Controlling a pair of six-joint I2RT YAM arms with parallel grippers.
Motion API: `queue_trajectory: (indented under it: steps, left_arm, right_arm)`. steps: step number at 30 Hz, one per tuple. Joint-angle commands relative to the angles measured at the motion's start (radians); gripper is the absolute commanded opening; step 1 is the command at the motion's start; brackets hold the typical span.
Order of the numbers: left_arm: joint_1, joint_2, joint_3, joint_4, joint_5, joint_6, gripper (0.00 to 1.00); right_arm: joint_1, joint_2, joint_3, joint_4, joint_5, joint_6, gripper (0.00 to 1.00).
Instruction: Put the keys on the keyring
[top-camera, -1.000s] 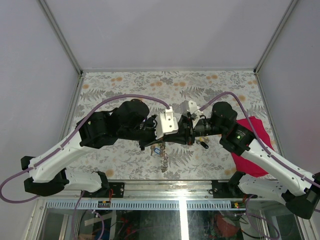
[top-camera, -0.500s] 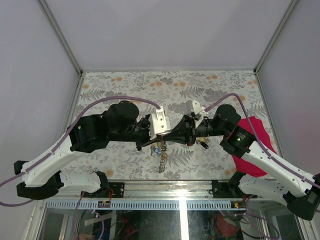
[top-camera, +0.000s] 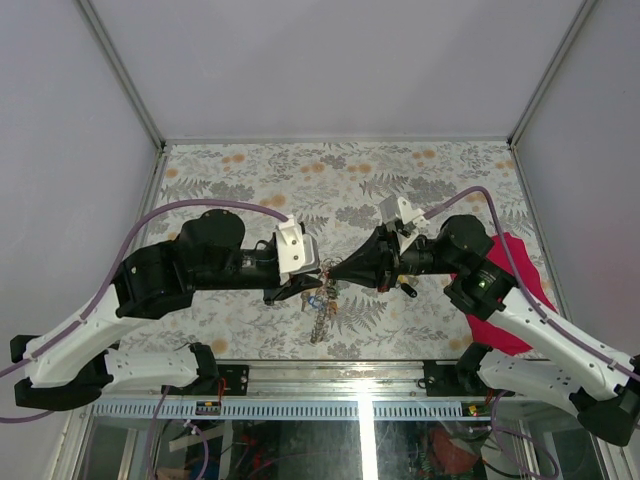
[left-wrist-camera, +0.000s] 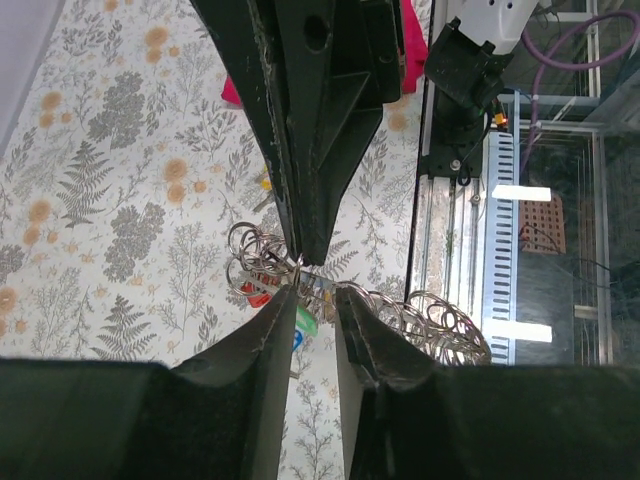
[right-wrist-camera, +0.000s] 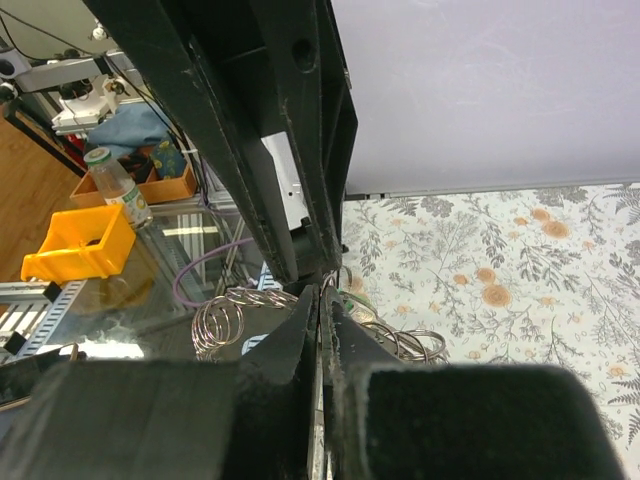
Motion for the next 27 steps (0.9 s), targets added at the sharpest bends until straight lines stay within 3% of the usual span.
queue_trajectory:
  steps: [1, 23, 25, 27]
  left_arm:
    - [-0.008, -0.029, -0.030, 0.115, 0.019, -0.022, 0.26]
    - [-0.007, -0.046, -0.066, 0.148, 0.072, -0.010, 0.34]
    - [-0.007, -0.043, -0.070, 0.145, 0.087, -0.010, 0.32]
    - [-0.008, -0.037, -0.066, 0.136, 0.094, -0.009, 0.21]
  right_arm:
    - [0.002, -0.060, 0.005, 0.156, 0.020, 0.043, 0.00]
    - [0.002, -0.077, 0.032, 0.125, -0.072, 0.014, 0.00]
    - [0.002, -0.081, 0.034, 0.123, -0.069, 0.011, 0.00]
    - [0.002, -0.093, 0.033, 0.120, -0.062, 0.009, 0.00]
